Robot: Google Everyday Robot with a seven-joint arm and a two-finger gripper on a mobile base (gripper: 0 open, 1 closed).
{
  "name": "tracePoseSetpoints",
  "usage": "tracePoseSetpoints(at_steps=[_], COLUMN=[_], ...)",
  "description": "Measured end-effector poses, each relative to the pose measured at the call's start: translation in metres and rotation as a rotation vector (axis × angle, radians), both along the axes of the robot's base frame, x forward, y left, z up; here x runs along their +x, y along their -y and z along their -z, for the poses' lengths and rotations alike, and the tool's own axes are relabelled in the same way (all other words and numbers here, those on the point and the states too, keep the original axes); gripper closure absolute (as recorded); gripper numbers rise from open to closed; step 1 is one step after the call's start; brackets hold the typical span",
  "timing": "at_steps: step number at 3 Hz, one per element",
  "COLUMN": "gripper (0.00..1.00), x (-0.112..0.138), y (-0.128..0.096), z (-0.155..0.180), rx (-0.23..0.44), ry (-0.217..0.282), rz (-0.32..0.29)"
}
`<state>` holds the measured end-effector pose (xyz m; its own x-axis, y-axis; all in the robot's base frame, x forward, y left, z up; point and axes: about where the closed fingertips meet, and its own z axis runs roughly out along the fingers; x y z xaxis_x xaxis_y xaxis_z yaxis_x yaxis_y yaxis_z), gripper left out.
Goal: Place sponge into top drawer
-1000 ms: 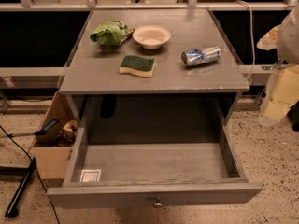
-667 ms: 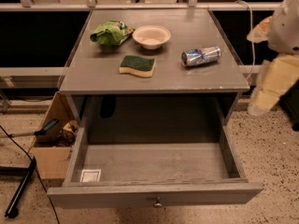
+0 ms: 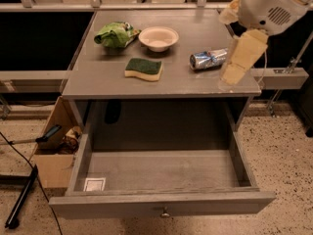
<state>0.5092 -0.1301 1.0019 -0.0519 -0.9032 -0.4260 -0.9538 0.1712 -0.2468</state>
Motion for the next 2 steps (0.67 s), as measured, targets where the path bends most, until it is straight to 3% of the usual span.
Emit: tracePoseSetpoints(at_steps=[1, 2], gripper=[0.00, 0.00], x=[0.0262, 0.0261], y=[-0.0192, -0.0191], z=[0.0116, 0.0115], rx=[0.076, 0.076], ry=[-0.019, -0.019], rz=[0.048, 0.048])
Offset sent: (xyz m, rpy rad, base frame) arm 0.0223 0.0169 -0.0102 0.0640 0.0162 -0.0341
